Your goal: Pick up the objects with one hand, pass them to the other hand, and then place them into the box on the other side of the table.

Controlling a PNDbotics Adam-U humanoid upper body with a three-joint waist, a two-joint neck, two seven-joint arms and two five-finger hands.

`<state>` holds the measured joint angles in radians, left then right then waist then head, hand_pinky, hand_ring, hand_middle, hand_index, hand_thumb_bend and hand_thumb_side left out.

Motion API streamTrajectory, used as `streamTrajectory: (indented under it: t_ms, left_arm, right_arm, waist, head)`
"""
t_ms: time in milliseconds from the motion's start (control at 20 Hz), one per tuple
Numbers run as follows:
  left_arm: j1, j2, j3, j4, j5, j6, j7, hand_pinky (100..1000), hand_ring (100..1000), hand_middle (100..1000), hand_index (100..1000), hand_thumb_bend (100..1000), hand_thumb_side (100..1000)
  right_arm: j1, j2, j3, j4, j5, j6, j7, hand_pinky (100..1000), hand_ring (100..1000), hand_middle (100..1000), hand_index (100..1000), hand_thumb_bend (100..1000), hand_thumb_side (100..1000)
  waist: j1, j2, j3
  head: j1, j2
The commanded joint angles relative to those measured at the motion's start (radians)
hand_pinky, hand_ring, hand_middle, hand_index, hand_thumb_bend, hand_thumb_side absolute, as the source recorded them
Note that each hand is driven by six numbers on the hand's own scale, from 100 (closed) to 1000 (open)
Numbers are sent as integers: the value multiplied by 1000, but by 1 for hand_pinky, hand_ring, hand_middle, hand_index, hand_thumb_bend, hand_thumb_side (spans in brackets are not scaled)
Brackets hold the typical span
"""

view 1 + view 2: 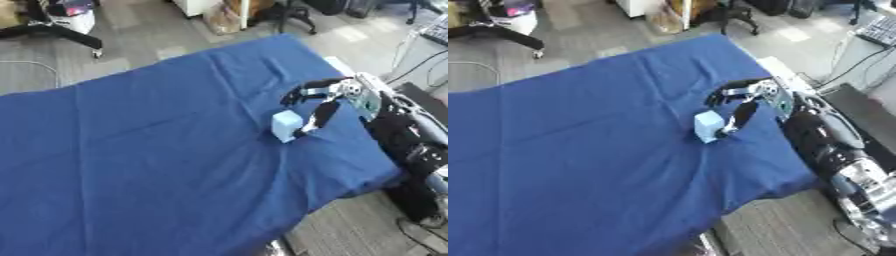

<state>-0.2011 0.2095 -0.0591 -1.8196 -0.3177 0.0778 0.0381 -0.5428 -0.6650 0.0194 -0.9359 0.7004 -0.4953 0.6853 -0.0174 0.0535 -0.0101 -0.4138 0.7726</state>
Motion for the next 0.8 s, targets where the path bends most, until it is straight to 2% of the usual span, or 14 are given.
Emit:
streamTrajectory:
  t_ms: [50, 600, 650, 800]
  left_arm:
    - [-9, 7, 2, -10, -7, 0, 2, 752, 622, 631, 763, 759, 594]
    - [-11, 7, 3, -12, -9, -1, -1, 755, 624, 632, 764, 750, 595]
    - [-11, 6, 3, -12, -9, -2, -1, 755, 625, 633, 764, 748, 596]
    - [-11, 6, 3, -11, -9, -2, -1, 755, 624, 632, 763, 750, 596]
  right_arm:
    - [3, -34, 8, -40, 8, -42, 30, 884, 891, 838, 893, 517, 397]
    - [29, -36, 10, -73, 9, -47, 27, 879, 880, 817, 818, 485, 387]
    - [29, -36, 8, -77, 7, -46, 19, 875, 875, 809, 802, 481, 381]
    - [28, -39, 2, -92, 1, -43, -17, 866, 858, 780, 667, 440, 348]
  waist:
    - [-15, -21, 1]
    - [-13, -21, -2]
    - [-13, -21, -2]
    - [-14, -21, -3]
  head:
    - [-4, -3]
    - [-9, -3]
    - [-9, -3]
    - [-10, -3]
